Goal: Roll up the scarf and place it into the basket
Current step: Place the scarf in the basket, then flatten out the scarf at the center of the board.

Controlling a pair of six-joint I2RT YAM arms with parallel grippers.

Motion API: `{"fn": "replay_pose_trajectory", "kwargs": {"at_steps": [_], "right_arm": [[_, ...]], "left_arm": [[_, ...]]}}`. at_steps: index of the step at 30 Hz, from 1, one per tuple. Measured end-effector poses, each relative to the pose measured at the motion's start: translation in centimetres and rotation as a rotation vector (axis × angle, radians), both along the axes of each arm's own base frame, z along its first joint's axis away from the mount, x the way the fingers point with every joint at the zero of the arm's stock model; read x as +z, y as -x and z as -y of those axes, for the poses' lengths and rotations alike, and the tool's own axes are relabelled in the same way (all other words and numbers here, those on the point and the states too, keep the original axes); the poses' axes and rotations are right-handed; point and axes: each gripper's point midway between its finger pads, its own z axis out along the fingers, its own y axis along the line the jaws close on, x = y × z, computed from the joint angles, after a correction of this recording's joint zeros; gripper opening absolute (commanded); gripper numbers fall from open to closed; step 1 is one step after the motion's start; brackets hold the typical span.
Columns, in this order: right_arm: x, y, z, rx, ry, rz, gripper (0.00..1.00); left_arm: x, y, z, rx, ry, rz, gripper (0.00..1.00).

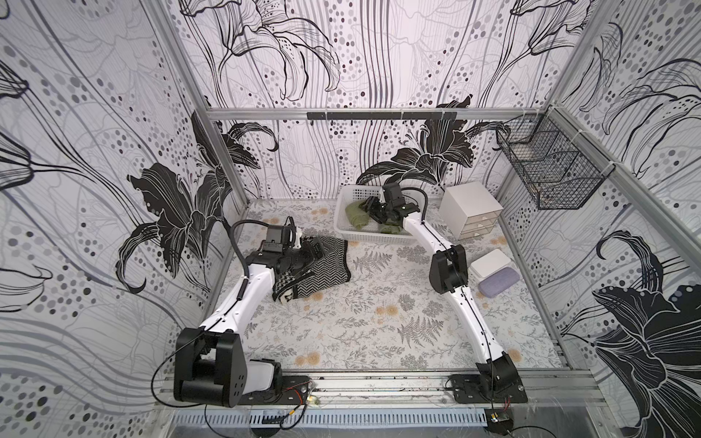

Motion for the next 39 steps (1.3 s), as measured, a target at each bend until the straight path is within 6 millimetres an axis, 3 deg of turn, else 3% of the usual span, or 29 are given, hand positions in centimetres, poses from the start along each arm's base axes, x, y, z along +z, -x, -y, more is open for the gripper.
{"fn": "replay_pose_trajectory", "kwargs": {"at_steps": [7, 11, 14, 19, 22, 26, 32, 35, 39], "right_arm": [[2.4, -1.1, -0.3, -0.010, -0.037, 0.090, 0.67], [4.5, -1.0, -0.3, -0.002, -0.038, 0.126, 0.71], [7.1, 0.0, 0.2, 0.015, -0.014, 0.147, 0.75], [13.9, 1.9, 0.9, 0.050, 0.014, 0.244, 0.78], [16.8, 3.5, 1.3, 0.078, 0.025, 0.278, 0.79], [17.5, 7.5, 1.9, 0.135, 0.055, 0.259, 0.79], [15.9, 14.5, 1.7, 0.258, 0.113, 0.211, 0.79], [15.1, 18.6, 0.5, 0.343, 0.161, 0.201, 0.79], [14.1, 25.2, -3.0, 0.492, 0.213, 0.206, 0.78]], "left_arm": [[0.2, 0.8, -0.3, 0.006, -0.017, -0.014, 0.99], [0.2, 1.2, -1.7, 0.050, -0.049, -0.025, 0.99], [-0.5, 0.9, -4.2, 0.136, -0.078, -0.054, 0.99], [-2.1, 0.4, -8.2, 0.271, -0.111, -0.122, 0.99], [-2.6, -0.3, -9.9, 0.323, -0.124, -0.146, 0.99], [-2.9, -2.0, -11.7, 0.367, -0.132, -0.162, 0.99], [-4.2, -4.2, -13.0, 0.388, -0.153, -0.210, 0.99], [-6.0, -4.5, -13.2, 0.391, -0.164, -0.254, 0.99], [-8.9, -4.6, -13.2, 0.390, -0.163, -0.319, 0.99]]}}
